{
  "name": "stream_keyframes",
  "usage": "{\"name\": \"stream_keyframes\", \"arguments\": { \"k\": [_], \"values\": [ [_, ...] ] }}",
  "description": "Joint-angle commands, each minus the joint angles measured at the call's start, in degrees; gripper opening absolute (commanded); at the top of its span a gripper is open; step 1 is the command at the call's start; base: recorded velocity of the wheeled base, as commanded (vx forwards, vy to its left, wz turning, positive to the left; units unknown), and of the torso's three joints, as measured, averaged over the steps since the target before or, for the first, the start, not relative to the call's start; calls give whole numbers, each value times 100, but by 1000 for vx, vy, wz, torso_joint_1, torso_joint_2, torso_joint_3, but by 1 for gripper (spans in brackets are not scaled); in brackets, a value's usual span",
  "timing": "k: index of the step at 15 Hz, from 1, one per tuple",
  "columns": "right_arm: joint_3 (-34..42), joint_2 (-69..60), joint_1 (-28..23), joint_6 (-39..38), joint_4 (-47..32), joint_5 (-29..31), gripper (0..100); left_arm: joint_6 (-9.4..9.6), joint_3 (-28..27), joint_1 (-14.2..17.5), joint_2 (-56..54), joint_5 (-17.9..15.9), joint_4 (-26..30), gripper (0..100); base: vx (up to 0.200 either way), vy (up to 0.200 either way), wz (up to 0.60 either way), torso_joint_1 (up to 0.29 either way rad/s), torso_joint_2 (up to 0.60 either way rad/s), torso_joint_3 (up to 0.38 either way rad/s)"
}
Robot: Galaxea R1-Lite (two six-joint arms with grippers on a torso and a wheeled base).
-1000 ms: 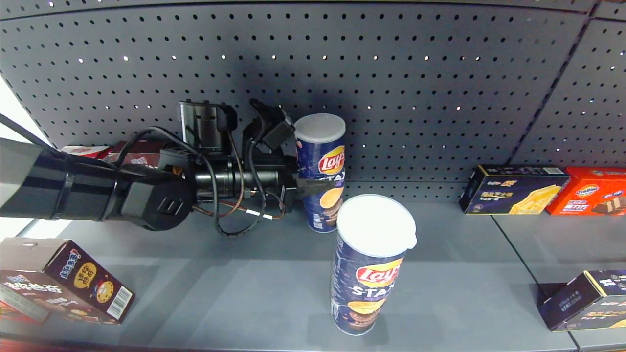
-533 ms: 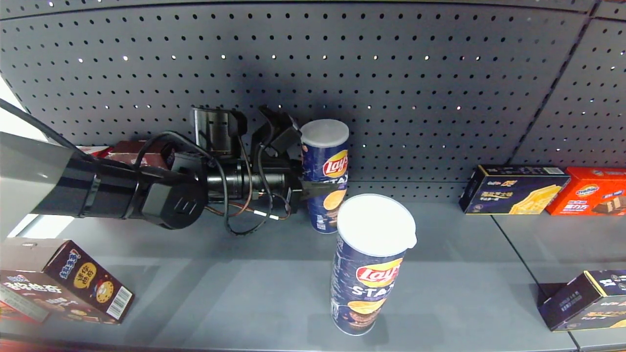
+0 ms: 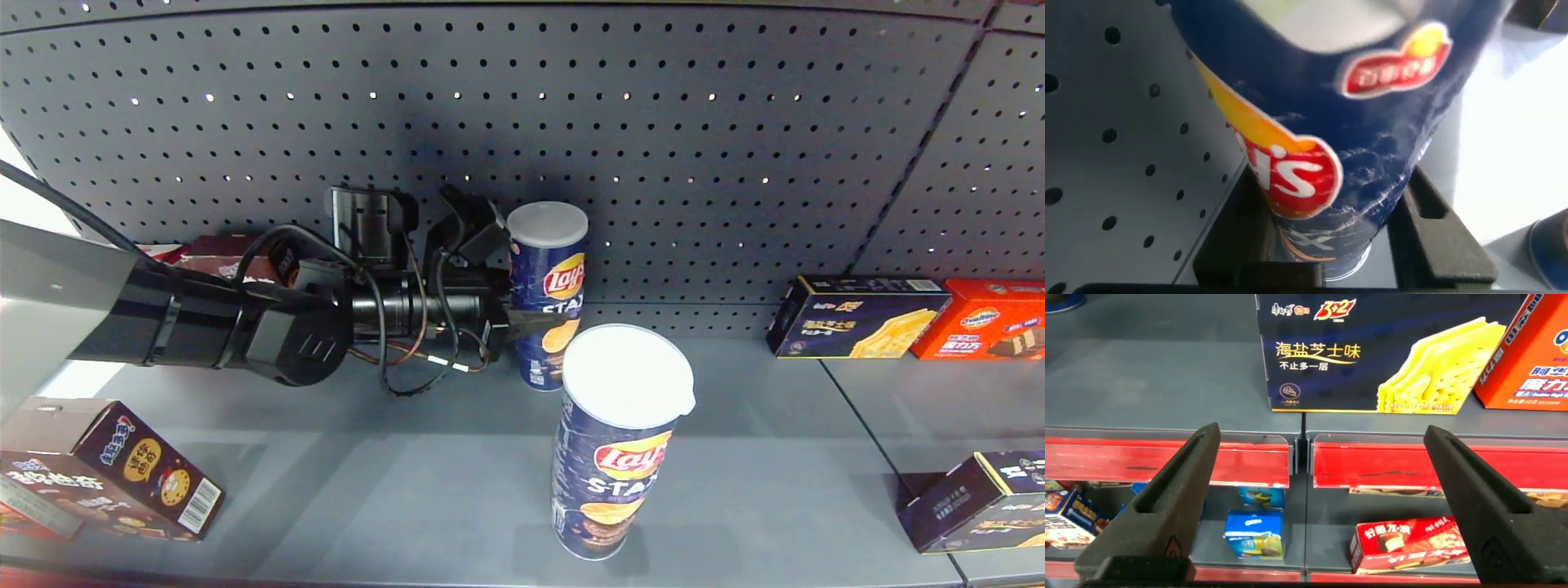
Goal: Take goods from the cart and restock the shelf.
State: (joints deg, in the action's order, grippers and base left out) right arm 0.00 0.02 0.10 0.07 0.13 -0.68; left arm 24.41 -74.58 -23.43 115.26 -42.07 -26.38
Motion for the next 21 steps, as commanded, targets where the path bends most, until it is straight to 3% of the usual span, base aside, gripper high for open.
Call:
{"name": "stream_keyframes", "arguments": {
  "k": [1, 3, 7, 9, 10, 12, 14, 21],
  "values": [
    [0, -2, -1, 1, 4, -2, 100, 38, 23, -12, -4, 138, -7, 100, 0, 0, 0, 0, 0, 0],
    [0, -2, -1, 1, 4, -2, 100, 38, 102, -30, -56, 480, -16, 100, 0, 0, 0, 0, 0, 0],
    [0, -2, -1, 1, 4, -2, 100, 56, 594, -21, -408, 744, -104, 100, 0, 0, 0, 0, 0, 0],
    [0, -2, -1, 1, 4, -2, 100, 56, 902, -21, -557, 1227, -306, 100, 0, 0, 0, 0, 0, 0],
    [0, -2, -1, 1, 4, -2, 100, 56, 902, -21, -557, 1245, -306, 100, 0, 0, 0, 0, 0, 0],
    [0, -2, -1, 1, 4, -2, 100, 56, 937, -21, -557, 1658, -377, 100, 0, 0, 0, 0, 0, 0],
    [0, -2, -1, 1, 4, -2, 100, 56, 937, -21, -557, 1852, -377, 100, 0, 0, 0, 0, 0, 0],
    [0, -2, -1, 1, 4, -2, 100, 56, 1156, 40, -672, 1957, -614, 100, 0, 0, 0, 0, 0, 0]
  ]
}}
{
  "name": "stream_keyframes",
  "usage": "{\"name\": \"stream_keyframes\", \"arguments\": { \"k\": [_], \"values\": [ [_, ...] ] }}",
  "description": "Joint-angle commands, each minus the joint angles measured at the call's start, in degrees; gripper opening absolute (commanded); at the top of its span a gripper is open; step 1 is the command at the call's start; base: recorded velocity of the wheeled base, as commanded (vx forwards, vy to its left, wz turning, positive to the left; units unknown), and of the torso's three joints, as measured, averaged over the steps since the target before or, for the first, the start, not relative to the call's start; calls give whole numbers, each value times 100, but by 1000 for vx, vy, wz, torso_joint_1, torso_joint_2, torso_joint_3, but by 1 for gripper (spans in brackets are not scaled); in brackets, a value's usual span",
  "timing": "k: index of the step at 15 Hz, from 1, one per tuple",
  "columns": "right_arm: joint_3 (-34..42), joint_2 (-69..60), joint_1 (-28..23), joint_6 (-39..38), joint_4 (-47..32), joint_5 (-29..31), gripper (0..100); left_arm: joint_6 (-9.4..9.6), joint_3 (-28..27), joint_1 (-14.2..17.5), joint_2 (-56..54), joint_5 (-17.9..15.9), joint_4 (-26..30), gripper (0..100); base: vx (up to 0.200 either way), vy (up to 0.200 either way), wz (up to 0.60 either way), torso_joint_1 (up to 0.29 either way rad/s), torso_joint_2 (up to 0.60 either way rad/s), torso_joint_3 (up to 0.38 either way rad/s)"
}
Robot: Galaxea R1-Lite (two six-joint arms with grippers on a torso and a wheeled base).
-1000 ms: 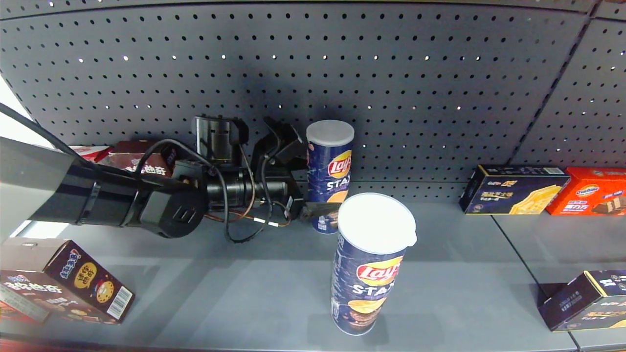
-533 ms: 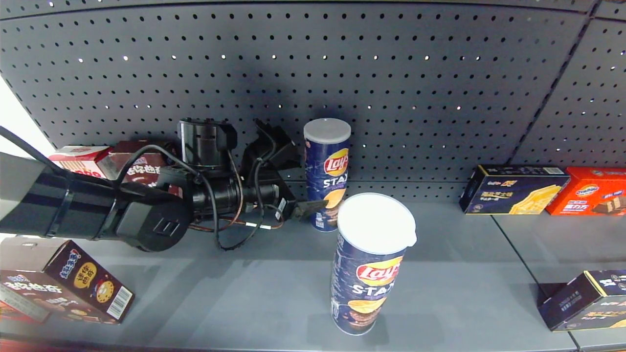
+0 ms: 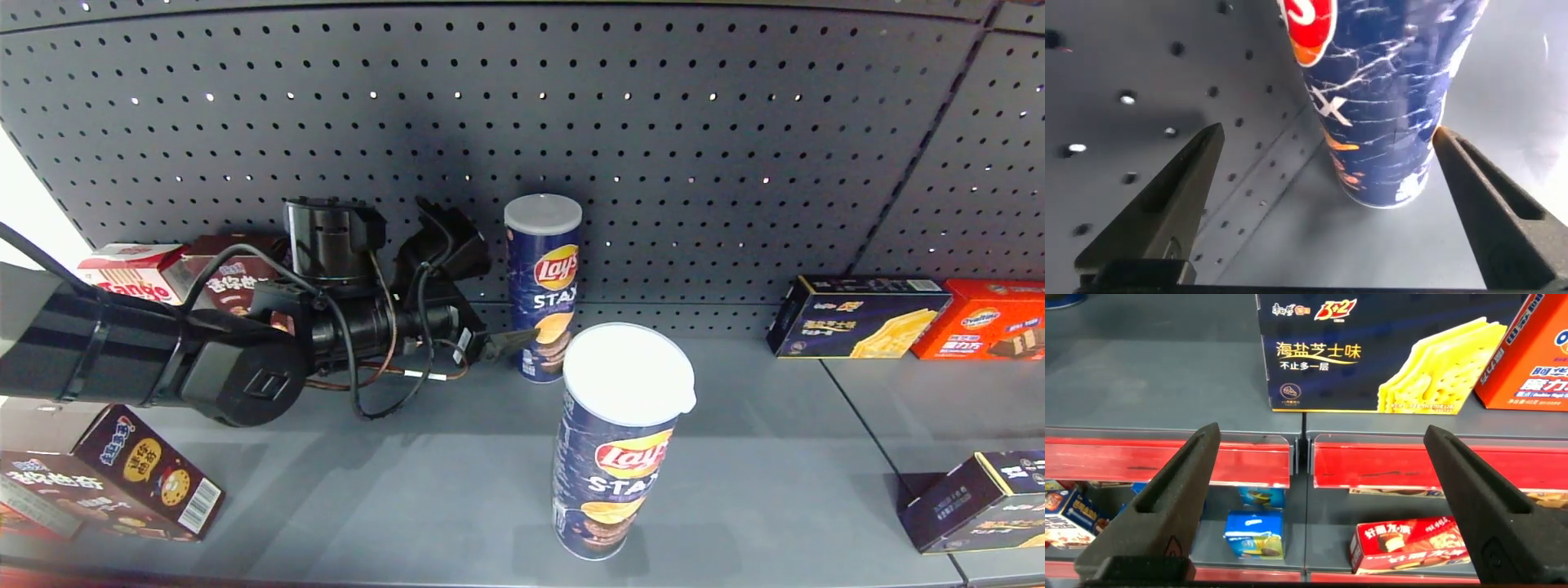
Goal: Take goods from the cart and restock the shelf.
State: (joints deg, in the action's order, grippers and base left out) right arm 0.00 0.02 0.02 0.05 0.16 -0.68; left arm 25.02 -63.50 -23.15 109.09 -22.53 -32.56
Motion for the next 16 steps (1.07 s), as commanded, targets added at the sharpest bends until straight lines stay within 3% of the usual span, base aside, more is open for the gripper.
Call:
{"name": "stream_keyframes", "arguments": {
  "k": [1, 7, 9, 12, 13, 14, 16],
  "values": [
    [0, -2, 6, 4, 2, -2, 100, -5, 110, 21, -55, 20, -49, 100, 0, 0, 0, 0, 0, 0],
    [0, -2, 6, 4, -7, -2, 100, -32, 286, 83, -222, 495, -189, 100, 0, 0, 0, 0, 0, 0],
    [0, -2, 6, 4, 2, -2, 100, -49, 743, 30, -433, 477, -681, 100, 0, 0, 0, 0, 0, 0],
    [0, -2, 6, 4, -7, -2, 100, -32, 1428, 56, -767, 627, -954, 100, 0, 0, 0, 0, 0, 0],
    [0, -2, 6, 4, 2, -2, 100, -14, 1463, 65, -776, 838, -954, 100, 0, 0, 0, 0, 0, 0],
    [0, -2, 6, 4, -7, -2, 100, -32, 1428, 56, -776, 1348, -954, 100, 0, 0, 0, 0, 0, 0],
    [0, -2, 6, 4, -7, -2, 100, -23, 1402, 21, -776, 1963, -954, 100, 0, 0, 0, 0, 0, 0]
  ]
}}
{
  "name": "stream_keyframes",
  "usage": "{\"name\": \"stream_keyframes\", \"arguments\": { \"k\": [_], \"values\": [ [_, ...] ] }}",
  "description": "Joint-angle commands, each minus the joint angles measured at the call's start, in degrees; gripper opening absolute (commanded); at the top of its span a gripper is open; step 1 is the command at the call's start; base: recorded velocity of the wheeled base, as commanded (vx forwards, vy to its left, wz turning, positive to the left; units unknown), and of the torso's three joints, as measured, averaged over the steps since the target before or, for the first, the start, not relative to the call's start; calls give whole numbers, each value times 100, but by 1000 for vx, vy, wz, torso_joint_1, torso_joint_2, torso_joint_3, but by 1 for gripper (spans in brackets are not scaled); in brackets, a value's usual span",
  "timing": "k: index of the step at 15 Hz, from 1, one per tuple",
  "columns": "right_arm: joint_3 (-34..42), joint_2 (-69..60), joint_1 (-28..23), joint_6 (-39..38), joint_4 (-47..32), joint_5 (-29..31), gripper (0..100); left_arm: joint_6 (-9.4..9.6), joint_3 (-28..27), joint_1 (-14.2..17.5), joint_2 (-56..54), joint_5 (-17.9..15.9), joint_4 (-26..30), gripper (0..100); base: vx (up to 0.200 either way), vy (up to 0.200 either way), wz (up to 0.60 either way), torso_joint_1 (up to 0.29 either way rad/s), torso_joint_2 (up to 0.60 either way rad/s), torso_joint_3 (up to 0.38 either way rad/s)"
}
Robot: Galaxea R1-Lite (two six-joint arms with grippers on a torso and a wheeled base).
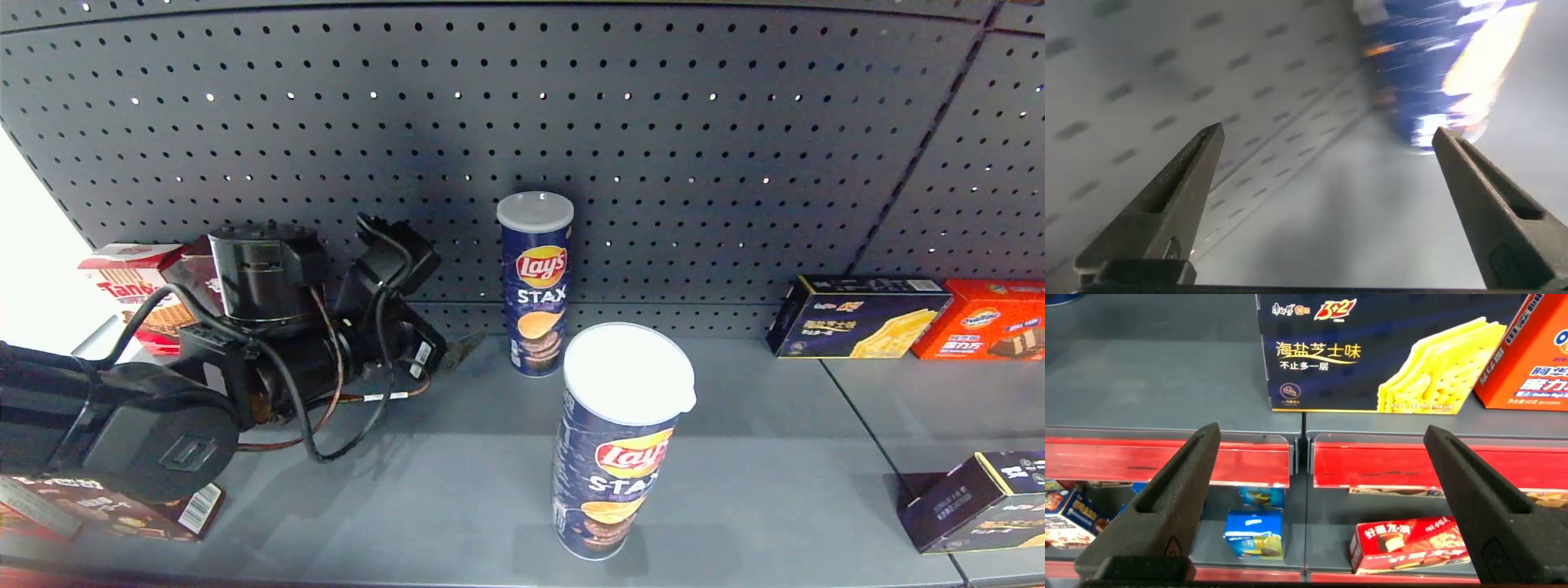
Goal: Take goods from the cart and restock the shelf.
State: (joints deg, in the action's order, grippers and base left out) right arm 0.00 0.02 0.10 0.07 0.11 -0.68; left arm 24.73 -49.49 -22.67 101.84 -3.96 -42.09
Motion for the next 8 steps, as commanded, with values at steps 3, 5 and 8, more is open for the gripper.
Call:
{"name": "stream_keyframes", "arguments": {
  "k": [3, 5, 8],
  "values": [
    [0, -2, -1, 1, 7, -2, 100, 14, -16, -369, 108, 1029, -9, 100, 0, 0, 0, 0, 0, 0],
    [0, -2, -1, 1, 7, -2, 100, 23, -25, -571, 205, 1337, -88, 100, 0, 0, 0, 0, 0, 0],
    [0, -2, -1, 1, 7, -2, 100, 14, -131, -756, 486, 2172, -466, 100, 0, 0, 0, 0, 0, 0]
  ]
}}
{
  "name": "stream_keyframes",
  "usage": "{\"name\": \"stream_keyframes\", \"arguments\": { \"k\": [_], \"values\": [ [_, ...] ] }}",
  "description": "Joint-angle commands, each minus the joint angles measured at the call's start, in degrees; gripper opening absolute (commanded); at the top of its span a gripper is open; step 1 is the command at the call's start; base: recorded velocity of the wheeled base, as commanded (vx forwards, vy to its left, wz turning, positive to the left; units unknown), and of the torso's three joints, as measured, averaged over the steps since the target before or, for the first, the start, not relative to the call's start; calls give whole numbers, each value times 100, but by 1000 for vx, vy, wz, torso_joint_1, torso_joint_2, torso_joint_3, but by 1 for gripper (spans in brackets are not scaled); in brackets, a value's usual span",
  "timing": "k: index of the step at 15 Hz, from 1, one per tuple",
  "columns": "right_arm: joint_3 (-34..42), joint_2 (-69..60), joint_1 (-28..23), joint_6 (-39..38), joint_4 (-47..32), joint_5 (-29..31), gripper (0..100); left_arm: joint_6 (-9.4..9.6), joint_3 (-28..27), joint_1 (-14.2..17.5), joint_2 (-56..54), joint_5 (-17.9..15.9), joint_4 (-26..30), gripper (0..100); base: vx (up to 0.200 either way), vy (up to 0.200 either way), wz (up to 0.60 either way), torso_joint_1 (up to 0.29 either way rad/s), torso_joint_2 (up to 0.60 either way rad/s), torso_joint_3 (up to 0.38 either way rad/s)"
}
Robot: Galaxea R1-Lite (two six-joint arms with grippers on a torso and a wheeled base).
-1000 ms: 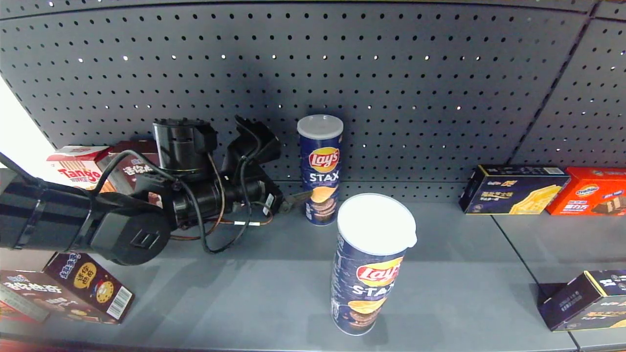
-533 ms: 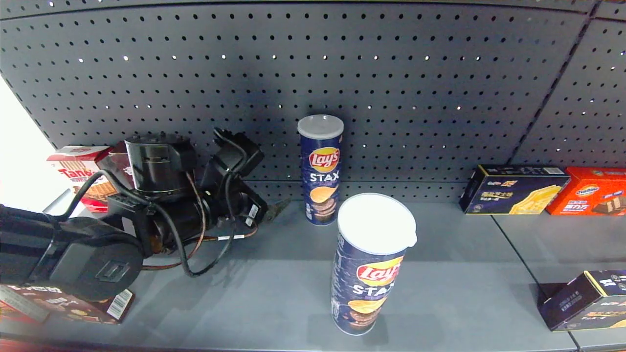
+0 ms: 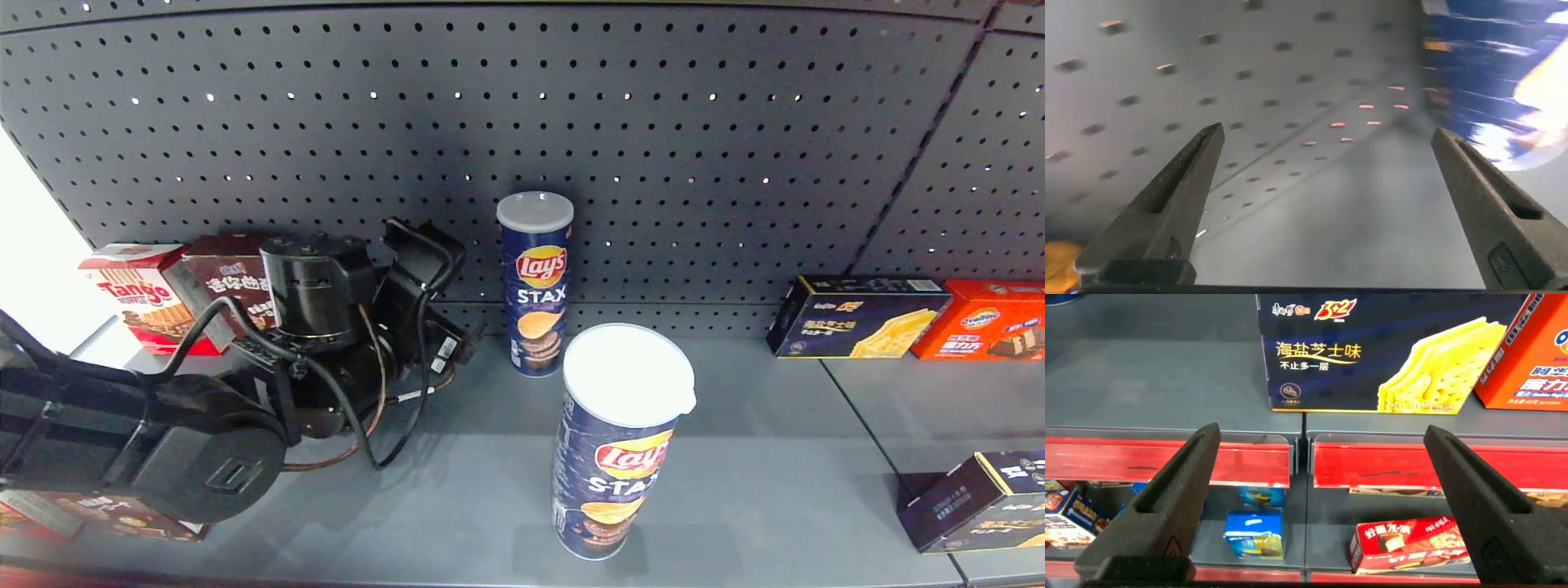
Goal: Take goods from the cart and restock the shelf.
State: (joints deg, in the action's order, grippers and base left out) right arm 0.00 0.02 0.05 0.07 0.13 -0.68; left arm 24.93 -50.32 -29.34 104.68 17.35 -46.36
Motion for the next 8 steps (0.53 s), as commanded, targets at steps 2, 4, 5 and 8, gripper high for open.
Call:
{"name": "stream_keyframes", "arguments": {
  "k": [2, 4, 5, 8],
  "values": [
    [0, -2, 4, 1, 4, -2, 100, -23, -118, -142, 316, 313, -154, 100, 0, 0, 0, 0, 0, 0],
    [0, -2, 4, 1, 4, -2, 100, -32, -162, -203, 369, 542, -215, 100, 0, 0, 0, 0, 0, 0],
    [0, -2, 4, 1, -5, -2, 100, -41, -180, -239, 404, 612, -224, 100, 0, 0, 0, 0, 0, 0],
    [0, -2, 4, 1, 4, -2, 100, -50, -206, -344, 562, 779, -567, 100, 0, 0, 0, 0, 0, 0]
  ]
}}
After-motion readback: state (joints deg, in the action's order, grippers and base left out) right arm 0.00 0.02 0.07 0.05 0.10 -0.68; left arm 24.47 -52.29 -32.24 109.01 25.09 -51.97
